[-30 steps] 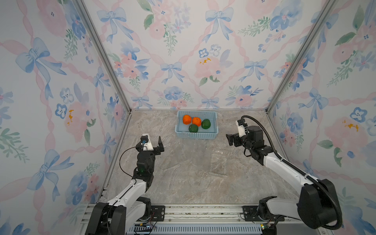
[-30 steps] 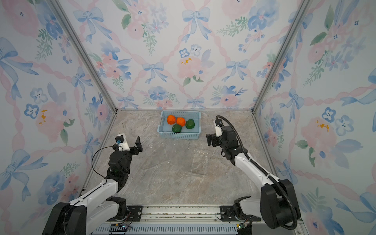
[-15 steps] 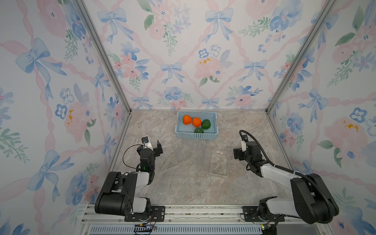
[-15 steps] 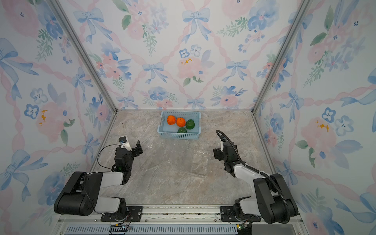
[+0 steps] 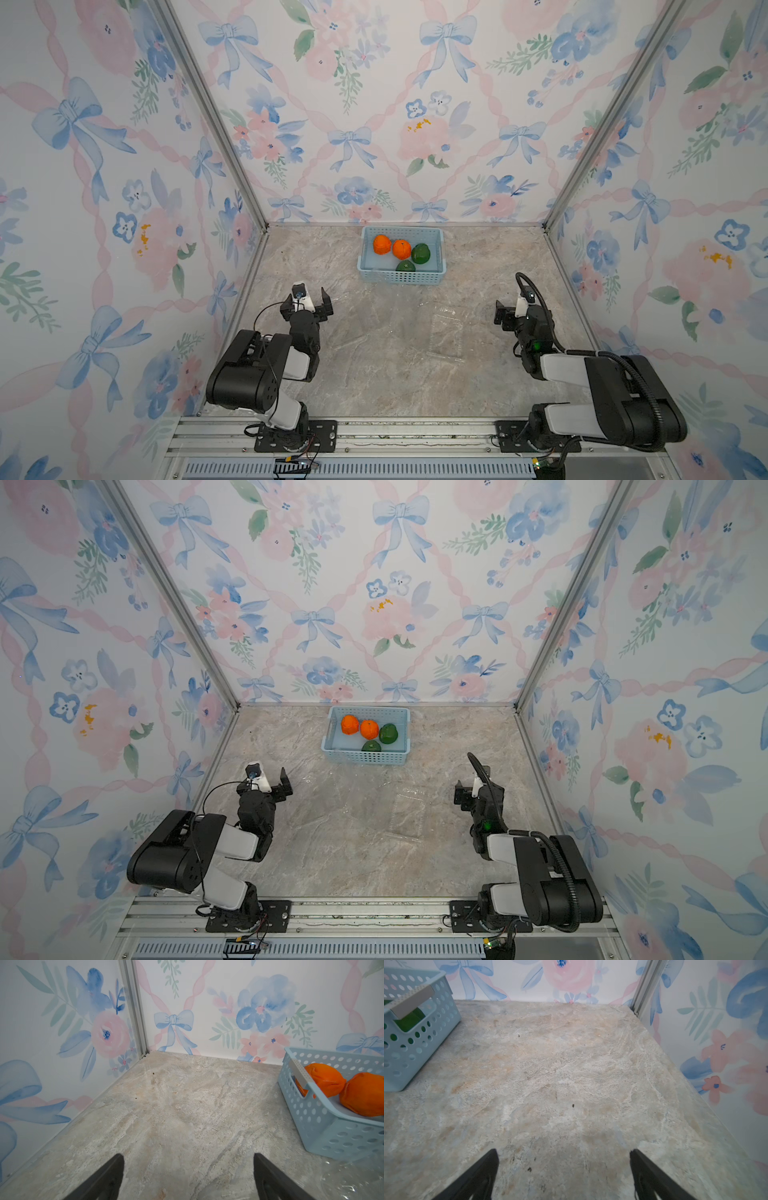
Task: Take oranges out of containers
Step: Reset both arms
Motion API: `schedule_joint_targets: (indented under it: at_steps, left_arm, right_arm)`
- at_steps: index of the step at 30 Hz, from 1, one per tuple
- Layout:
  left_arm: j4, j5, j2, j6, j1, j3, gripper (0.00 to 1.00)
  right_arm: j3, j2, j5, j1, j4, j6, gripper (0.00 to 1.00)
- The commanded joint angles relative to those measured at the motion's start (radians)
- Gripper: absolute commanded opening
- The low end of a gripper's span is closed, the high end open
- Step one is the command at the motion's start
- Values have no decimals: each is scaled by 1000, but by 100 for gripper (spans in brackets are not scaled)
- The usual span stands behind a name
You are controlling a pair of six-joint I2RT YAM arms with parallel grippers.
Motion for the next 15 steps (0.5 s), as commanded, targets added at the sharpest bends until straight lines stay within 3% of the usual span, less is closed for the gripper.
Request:
schedule_joint_targets:
  at_steps: [1, 15]
  left_arm:
    - [55, -13, 3, 22, -5, -9, 98]
    - [55, -28, 3, 30, -15, -9, 98]
  right_arm:
    - [11, 22, -10, 0, 59, 10, 97]
    - [11, 22, -8, 1, 60, 10, 97]
